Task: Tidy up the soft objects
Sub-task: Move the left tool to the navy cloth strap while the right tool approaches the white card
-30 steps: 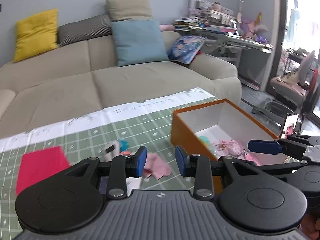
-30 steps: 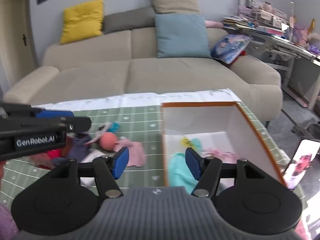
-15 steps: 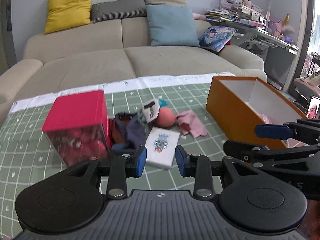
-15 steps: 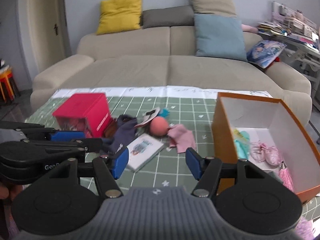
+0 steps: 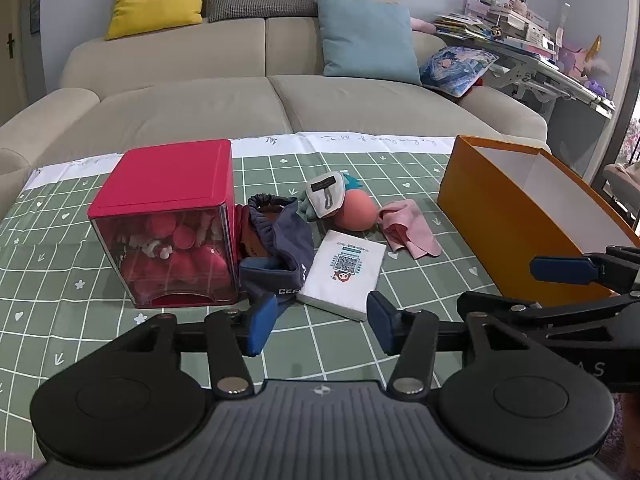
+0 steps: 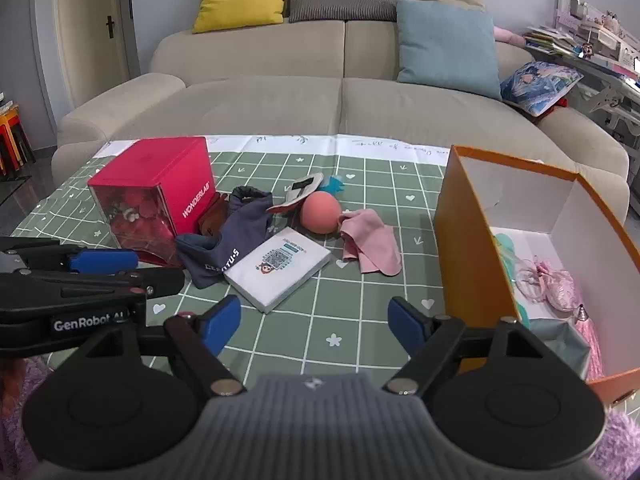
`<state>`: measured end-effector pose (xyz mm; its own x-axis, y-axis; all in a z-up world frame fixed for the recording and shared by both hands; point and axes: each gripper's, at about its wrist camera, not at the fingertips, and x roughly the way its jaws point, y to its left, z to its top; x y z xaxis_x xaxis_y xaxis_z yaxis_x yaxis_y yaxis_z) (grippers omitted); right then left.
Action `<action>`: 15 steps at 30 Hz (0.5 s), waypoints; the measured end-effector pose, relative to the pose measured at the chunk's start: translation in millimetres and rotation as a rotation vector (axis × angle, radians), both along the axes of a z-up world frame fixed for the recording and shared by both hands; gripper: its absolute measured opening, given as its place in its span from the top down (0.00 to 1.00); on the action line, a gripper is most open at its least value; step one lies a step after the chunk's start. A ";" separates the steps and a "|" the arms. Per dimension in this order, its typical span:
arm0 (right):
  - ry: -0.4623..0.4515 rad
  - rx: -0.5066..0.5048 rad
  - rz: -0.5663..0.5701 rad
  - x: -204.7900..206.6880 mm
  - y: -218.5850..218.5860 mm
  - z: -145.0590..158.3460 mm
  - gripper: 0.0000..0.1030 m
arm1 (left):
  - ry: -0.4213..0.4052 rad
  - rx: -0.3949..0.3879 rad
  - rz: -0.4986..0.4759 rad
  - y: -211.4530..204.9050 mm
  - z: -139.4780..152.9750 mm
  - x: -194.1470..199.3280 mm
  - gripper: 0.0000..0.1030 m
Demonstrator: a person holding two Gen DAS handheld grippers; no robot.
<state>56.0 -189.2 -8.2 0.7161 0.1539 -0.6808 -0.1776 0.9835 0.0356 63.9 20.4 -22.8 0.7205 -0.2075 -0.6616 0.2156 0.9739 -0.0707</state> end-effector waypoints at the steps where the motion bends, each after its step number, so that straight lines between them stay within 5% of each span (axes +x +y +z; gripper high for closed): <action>1: 0.002 -0.005 0.000 2.8 0.3 -1.5 0.23 | -0.001 -0.001 -0.002 0.0 -0.9 1.7 0.38; 15: 0.052 0.022 -0.016 48.0 -3.7 -26.9 0.35 | 0.033 -0.015 -0.035 -0.4 -23.5 38.9 0.35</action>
<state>104.0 -193.0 -35.1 0.6821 0.1583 -0.7139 -0.1591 0.9850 0.0664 102.9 20.0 -46.3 0.6906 -0.2422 -0.6814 0.2467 0.9646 -0.0928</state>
